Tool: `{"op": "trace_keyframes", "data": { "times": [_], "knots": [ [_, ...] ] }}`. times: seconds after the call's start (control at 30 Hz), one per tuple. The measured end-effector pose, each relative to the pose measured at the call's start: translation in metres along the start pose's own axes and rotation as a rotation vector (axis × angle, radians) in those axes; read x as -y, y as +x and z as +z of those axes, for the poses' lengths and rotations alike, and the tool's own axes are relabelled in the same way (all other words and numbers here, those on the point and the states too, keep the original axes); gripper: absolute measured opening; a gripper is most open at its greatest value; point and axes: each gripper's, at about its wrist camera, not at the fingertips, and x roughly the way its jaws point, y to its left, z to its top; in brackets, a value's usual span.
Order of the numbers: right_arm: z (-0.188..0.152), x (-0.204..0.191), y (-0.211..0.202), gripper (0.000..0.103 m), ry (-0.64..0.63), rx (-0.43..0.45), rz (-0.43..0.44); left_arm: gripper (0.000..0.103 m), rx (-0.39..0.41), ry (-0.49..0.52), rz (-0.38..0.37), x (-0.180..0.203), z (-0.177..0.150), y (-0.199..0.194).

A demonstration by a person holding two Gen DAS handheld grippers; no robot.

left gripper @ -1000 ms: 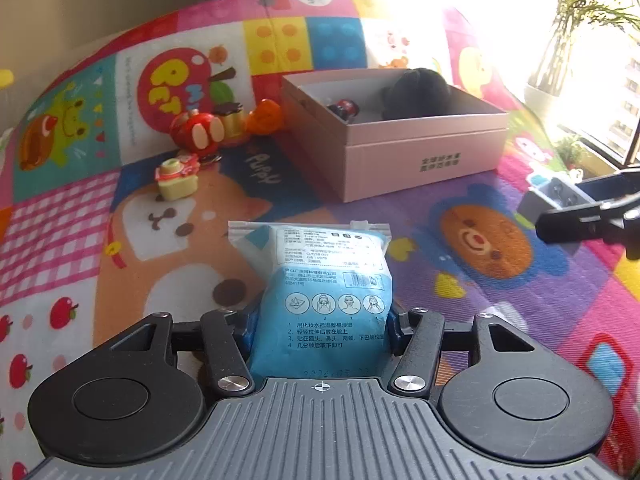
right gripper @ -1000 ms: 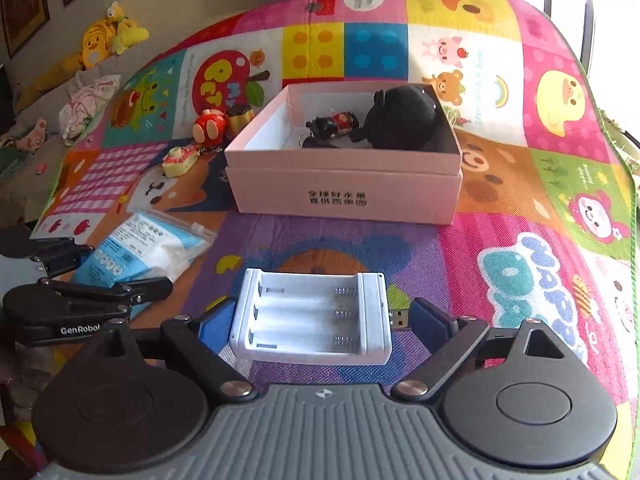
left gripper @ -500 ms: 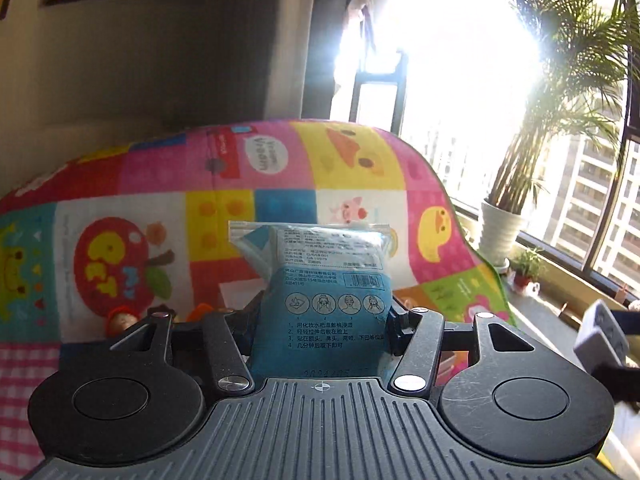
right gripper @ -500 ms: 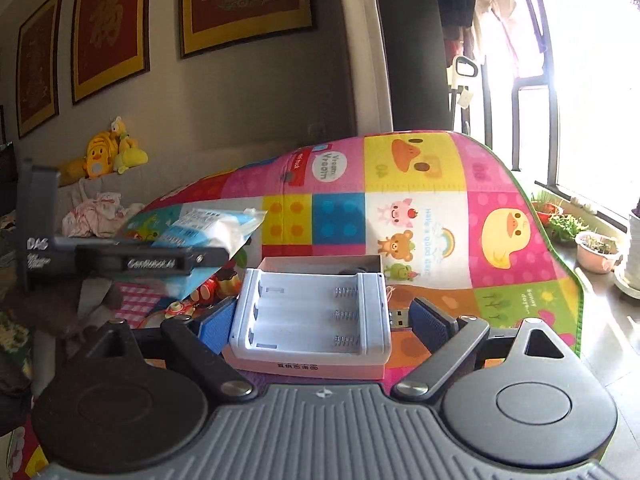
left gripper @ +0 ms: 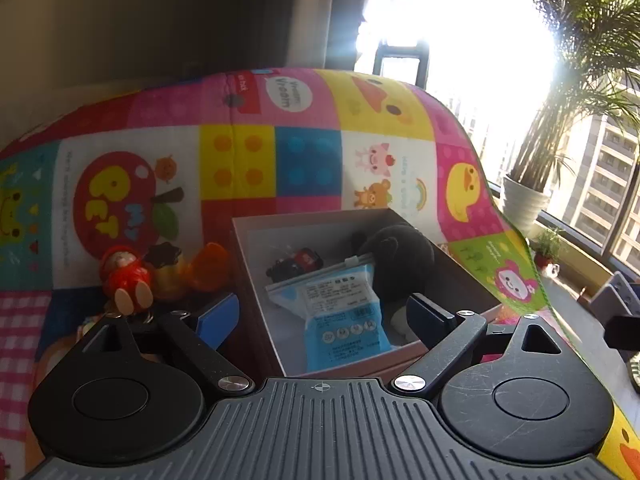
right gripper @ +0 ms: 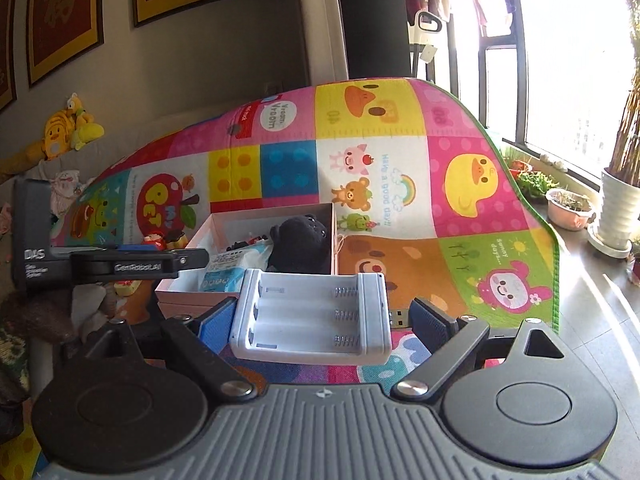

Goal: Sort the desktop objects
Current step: 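Lower the packet into the pink box with the left tool while the right carries the charger in, then open the right tool on the charger in the box while the left tool withdraws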

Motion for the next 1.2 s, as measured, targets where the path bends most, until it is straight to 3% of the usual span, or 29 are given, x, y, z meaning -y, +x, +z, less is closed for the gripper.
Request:
{"op": "trace_keyframes", "data": {
  "times": [0.23, 0.4, 0.5, 0.6, 0.67, 0.8, 0.83, 0.93, 1.03, 1.2],
  "knots": [
    [0.025, -0.030, 0.058, 0.091, -0.054, -0.016, 0.065, 0.096, -0.073, -0.012, 0.031, -0.017, -0.038, -0.027],
    [0.038, -0.047, 0.117, 0.092, -0.130, -0.070, 0.008, 0.097, -0.100, -0.051, 0.062, -0.035, -0.057, -0.040],
    [0.036, -0.049, 0.142, 0.100, -0.145, -0.135, -0.007, 0.098, -0.099, -0.082, 0.102, -0.052, -0.066, -0.048],
    [0.032, -0.059, 0.140, 0.101, -0.164, -0.096, -0.027, 0.100, -0.104, -0.131, 0.123, -0.067, -0.075, -0.053],
    [0.031, -0.070, 0.134, 0.095, -0.188, -0.054, -0.021, 0.100, -0.106, -0.152, 0.128, -0.074, -0.081, -0.055],
    [0.037, -0.094, 0.150, 0.048, -0.226, -0.094, -0.006, 0.100, -0.109, -0.180, 0.126, -0.079, -0.089, -0.056],
    [0.038, -0.097, 0.159, 0.042, -0.211, -0.127, -0.004, 0.100, -0.106, -0.181, 0.126, -0.079, -0.091, -0.057],
    [0.038, -0.097, 0.186, 0.039, -0.086, -0.232, 0.025, 0.100, -0.108, -0.184, 0.125, -0.079, -0.095, -0.058],
    [0.036, -0.099, 0.194, 0.039, 0.023, -0.300, 0.130, 0.100, -0.122, -0.190, 0.124, -0.080, -0.098, -0.056],
    [0.033, -0.101, 0.183, 0.040, -0.022, -0.273, 0.108, 0.100, -0.112, -0.208, 0.129, -0.083, -0.100, -0.058]
  ]
}}
